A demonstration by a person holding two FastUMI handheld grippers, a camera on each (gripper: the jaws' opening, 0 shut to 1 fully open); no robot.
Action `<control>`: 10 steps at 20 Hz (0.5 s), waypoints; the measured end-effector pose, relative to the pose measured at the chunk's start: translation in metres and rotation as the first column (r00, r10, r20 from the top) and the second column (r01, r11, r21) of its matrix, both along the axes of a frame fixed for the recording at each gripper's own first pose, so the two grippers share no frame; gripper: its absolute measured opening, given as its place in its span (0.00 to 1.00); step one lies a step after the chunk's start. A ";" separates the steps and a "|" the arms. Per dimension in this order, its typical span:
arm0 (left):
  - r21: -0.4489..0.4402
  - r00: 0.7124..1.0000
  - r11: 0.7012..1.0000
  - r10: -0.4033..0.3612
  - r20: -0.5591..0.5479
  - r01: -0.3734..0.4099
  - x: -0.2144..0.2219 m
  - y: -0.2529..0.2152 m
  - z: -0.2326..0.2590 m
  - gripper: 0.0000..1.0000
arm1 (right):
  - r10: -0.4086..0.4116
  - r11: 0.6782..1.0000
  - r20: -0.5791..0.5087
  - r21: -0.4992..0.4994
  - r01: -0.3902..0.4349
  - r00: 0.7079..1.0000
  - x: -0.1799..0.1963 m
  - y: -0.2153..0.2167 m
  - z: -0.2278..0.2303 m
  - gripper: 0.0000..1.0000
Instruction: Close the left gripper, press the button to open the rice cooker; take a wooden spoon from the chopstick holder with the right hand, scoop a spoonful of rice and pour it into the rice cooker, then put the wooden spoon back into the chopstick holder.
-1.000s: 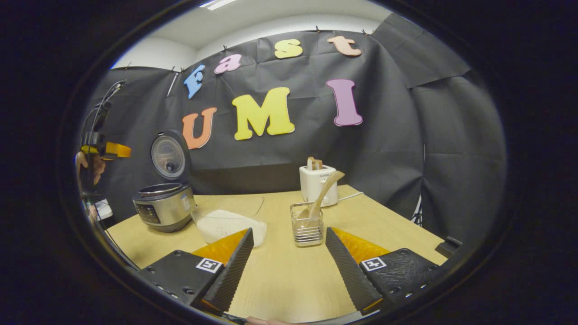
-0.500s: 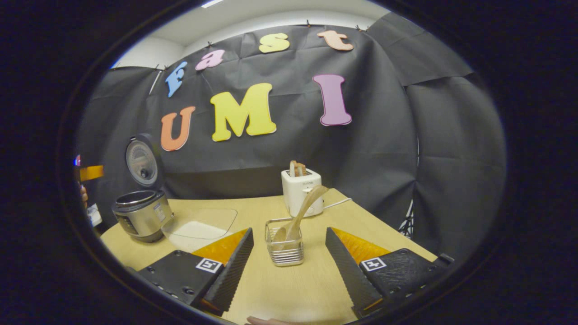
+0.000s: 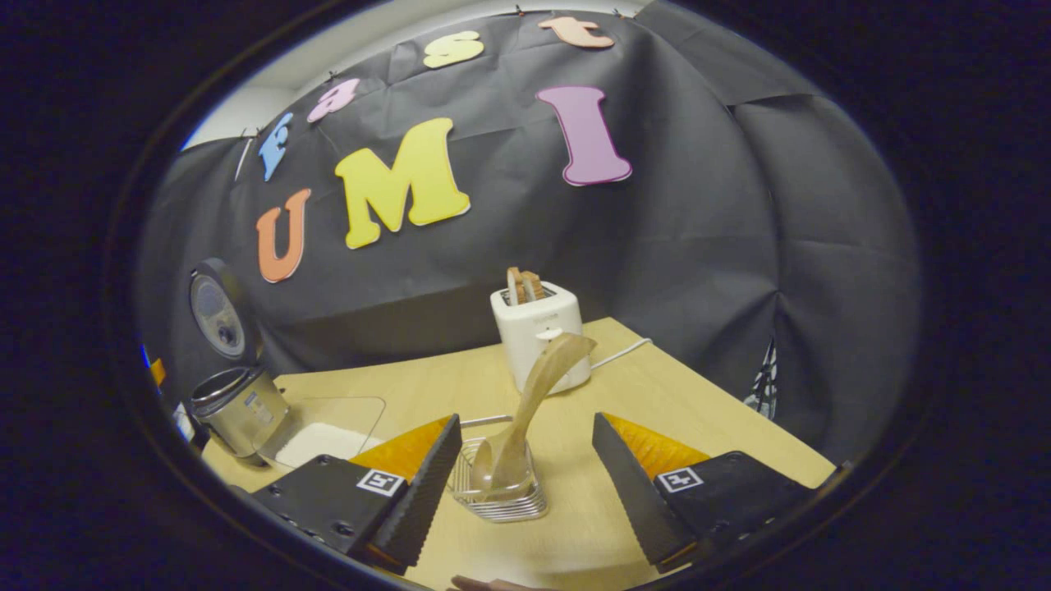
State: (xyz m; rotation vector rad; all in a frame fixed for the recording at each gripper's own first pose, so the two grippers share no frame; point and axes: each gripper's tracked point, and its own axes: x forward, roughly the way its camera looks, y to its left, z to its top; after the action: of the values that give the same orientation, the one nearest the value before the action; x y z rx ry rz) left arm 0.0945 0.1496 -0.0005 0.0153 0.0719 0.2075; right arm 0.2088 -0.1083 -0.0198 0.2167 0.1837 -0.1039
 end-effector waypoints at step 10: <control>0.010 0.999 0.999 -0.040 -0.003 0.040 0.013 -0.016 0.002 1.00 | 0.039 0.999 -0.031 -0.007 -0.039 0.999 0.056 0.010 0.000 0.83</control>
State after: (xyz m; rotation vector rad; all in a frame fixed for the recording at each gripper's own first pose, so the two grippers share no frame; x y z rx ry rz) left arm 0.1071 0.1336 0.0012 0.0266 0.0731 0.1675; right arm 0.2649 -0.0988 -0.0198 0.2036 0.2185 -0.0692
